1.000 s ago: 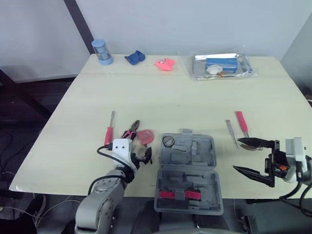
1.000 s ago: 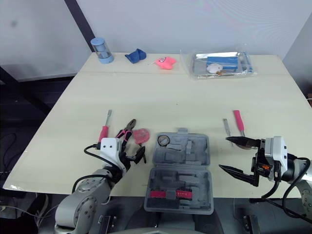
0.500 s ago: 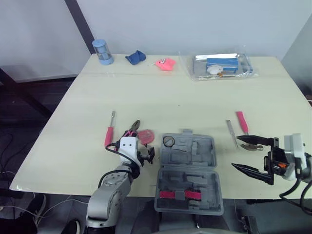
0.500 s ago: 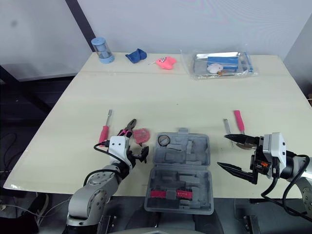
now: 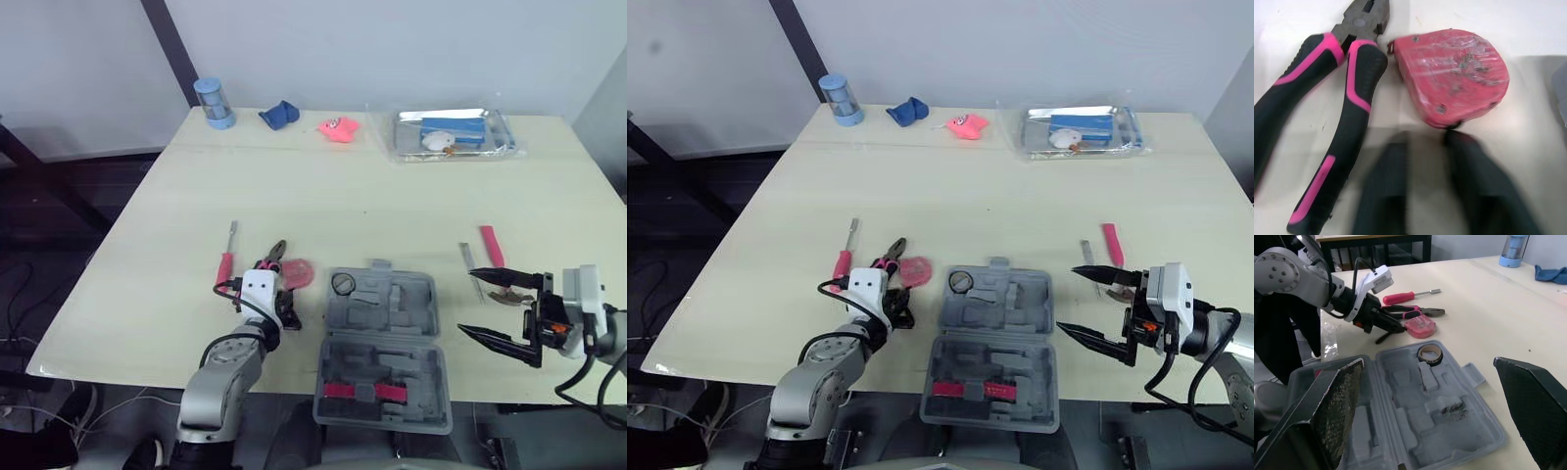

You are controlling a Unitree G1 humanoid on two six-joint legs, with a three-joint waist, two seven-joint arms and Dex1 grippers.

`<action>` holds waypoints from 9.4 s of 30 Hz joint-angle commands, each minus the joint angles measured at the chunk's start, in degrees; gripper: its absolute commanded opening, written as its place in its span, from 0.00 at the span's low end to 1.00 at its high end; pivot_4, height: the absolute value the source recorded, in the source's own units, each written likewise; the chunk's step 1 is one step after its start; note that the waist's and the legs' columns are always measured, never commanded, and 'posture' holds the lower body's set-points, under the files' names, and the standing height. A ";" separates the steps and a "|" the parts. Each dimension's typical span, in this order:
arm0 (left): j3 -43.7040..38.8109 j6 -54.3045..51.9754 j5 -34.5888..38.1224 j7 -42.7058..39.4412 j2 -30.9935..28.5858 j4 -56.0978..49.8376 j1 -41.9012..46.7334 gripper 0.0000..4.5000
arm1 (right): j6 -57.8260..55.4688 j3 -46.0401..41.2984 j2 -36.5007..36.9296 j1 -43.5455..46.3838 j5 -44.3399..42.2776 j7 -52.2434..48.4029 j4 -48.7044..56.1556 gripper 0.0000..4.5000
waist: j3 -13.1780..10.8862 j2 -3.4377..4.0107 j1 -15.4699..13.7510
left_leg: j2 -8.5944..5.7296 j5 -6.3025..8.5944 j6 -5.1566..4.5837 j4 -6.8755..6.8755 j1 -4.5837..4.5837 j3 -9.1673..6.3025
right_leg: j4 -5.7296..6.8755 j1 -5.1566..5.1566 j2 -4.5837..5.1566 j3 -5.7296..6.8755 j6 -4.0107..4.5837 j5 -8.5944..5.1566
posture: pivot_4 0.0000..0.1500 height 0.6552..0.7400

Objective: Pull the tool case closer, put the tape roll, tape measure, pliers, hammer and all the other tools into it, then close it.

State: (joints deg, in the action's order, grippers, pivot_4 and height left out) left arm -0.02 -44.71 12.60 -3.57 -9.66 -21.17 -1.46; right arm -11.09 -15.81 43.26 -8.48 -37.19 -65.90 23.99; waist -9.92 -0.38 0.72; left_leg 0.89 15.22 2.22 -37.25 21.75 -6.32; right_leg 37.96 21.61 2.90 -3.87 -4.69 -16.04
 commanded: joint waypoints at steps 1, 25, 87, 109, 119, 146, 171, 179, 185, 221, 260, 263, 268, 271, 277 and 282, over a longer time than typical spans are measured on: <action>0.31 -1.19 0.72 -1.22 0.10 -1.36 -1.38 0.00 | 0.06 -0.33 0.44 0.27 -0.62 0.01 2.31 1.00 | 0.00 0.00 0.03 | 0.00 0.00 0.00 0.00 0.00 0.00 | 0.00 0.00 0.00 0.00 0.00 0.00 | 1.00 1.00; -7.47 8.96 9.57 -23.21 -13.40 -13.04 -24.33 0.00 | 0.59 0.83 4.87 1.85 -2.08 -11.17 0.07 1.00 | -0.02 -0.02 0.21 | 0.05 0.01 -0.01 0.04 -0.01 0.03 | -0.04 0.02 -0.01 0.00 0.02 -0.01 | 1.00 1.00; 2.25 50.59 0.99 -65.86 -30.79 31.94 4.08 1.00 | 4.48 2.51 2.51 2.91 0.67 -9.88 -1.98 1.00 | -0.09 -0.06 0.31 | 0.07 0.00 -0.01 0.04 0.00 0.02 | 0.01 0.05 -0.03 0.05 0.00 -0.01 | 1.00 1.00; 3.68 54.89 -2.16 -65.36 -30.80 36.57 5.86 1.00 | 4.64 2.97 2.22 3.11 0.98 -9.27 -1.64 1.00 | -0.09 -0.06 0.36 | 0.07 0.00 -0.01 0.04 -0.01 0.01 | 0.03 0.04 -0.03 0.05 0.00 0.00 | 1.00 1.00; 3.90 55.92 -1.95 -65.72 -30.88 37.92 5.97 0.67 | 4.78 3.16 2.12 2.94 1.17 -8.92 -1.50 1.00 | -0.09 -0.06 0.37 | 0.07 0.00 -0.01 0.04 -0.02 0.01 | 0.03 0.04 -0.03 0.05 0.00 0.00 | 1.00 1.00; 4.46 43.00 10.17 -76.71 -34.65 18.46 19.53 0.67 | -18.70 2.58 4.47 5.63 -9.32 5.46 3.08 1.00 | -0.10 -0.07 0.41 | 0.06 0.00 -0.01 0.01 0.02 -0.04 | 0.03 0.04 -0.04 0.10 0.00 -0.01 | 1.00 1.00; 17.84 49.49 0.57 -72.58 -13.11 27.44 37.41 0.67 | -45.82 11.84 1.22 19.12 -68.95 66.86 3.14 1.00 | -0.13 -0.12 0.99 | 0.03 -0.01 -0.03 -0.08 0.18 -0.18 | 0.03 0.06 -0.05 0.18 0.01 0.00 | 1.00 1.00; 17.98 50.93 0.19 -72.66 -11.83 29.19 37.55 0.67 | -44.00 14.43 2.36 19.38 -72.66 72.75 2.29 0.31 | -0.13 -0.12 1.50 | 0.02 -0.01 -0.03 -0.09 0.23 -0.24 | 0.03 0.08 -0.06 0.22 0.01 0.00 | 1.00 1.00; 17.77 50.05 1.54 -73.63 -11.95 28.87 36.85 0.67 | -43.03 14.55 3.11 18.73 -74.01 73.26 2.45 0.12 | -0.13 -0.11 1.58 | 0.02 -0.01 -0.04 -0.08 0.23 -0.25 | 0.02 0.09 -0.06 0.22 0.01 0.00 | 1.00 1.00; 3.07 26.53 25.48 -85.28 -40.50 0.71 19.36 1.00 | -54.62 6.91 5.58 4.73 -36.59 38.66 -22.50 0.11 | -0.18 -0.05 1.65 | 0.08 0.00 -0.04 -0.02 0.18 -0.20 | 0.00 0.09 -0.10 0.21 0.02 -0.02 | 1.00 1.00; -4.80 27.59 27.43 -83.98 -41.29 -1.07 11.43 1.00 | 22.41 10.38 4.57 -2.06 20.72 -4.14 -25.88 0.99 | -0.37 -0.14 1.58 | 0.15 0.00 -0.03 -0.02 0.10 -0.05 | -0.02 0.07 -0.12 0.11 0.01 -0.02 | 1.00 1.00; -5.43 27.45 27.77 -83.70 -41.41 -1.94 10.69 1.00 | 26.07 12.58 3.84 1.64 23.47 -4.20 -31.08 0.99 | -0.38 -0.15 1.58 | 0.15 0.00 -0.02 -0.02 0.09 -0.06 | -0.01 0.07 -0.12 0.11 0.01 -0.01 | 1.00 1.00; -6.47 27.19 28.52 -83.50 -41.72 -3.05 9.79 1.00 | 28.52 14.97 3.69 5.16 26.88 -3.45 -36.79 0.99 | -0.38 -0.13 1.63 | 0.15 0.00 -0.02 -0.02 0.06 -0.06 | 0.02 0.07 -0.12 0.10 0.02 -0.01 | 1.00 1.00; -6.57 27.19 28.78 -83.61 -41.84 -3.29 9.73 1.00 | 28.70 15.44 3.09 6.39 27.32 -2.65 -37.60 0.99 | -0.38 -0.13 1.63 | 0.15 0.00 -0.02 -0.02 0.07 -0.06 | 0.02 0.06 -0.12 0.10 0.02 -0.01 | 1.00 1.00; -6.49 27.72 28.74 -84.11 -42.11 -2.83 9.69 1.00 | 27.57 16.06 2.81 7.06 27.80 -1.97 -36.97 0.99 | -0.38 -0.13 1.64 | 0.15 0.00 -0.03 -0.02 0.05 -0.06 | 0.03 0.06 -0.12 0.10 0.03 -0.01 | 1.00 1.00; -6.27 27.94 28.64 -84.09 -42.00 -2.59 9.92 1.00 | 26.16 16.33 3.11 7.18 27.80 -1.84 -36.18 0.99 | -0.38 -0.13 1.65 | 0.15 0.00 -0.02 -0.02 0.05 -0.06 | 0.03 0.06 -0.12 0.10 0.03 -0.01 | 1.00 1.00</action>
State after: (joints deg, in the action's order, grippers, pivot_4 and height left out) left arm -5.06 -17.57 40.63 -87.24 -51.12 -22.43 8.30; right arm 15.43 0.88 45.85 -1.47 -8.97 -68.00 -13.80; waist -10.30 -0.51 2.37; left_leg 1.04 15.22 2.19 -37.28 21.81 -6.38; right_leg 38.00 21.68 2.77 -3.77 -4.66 -16.05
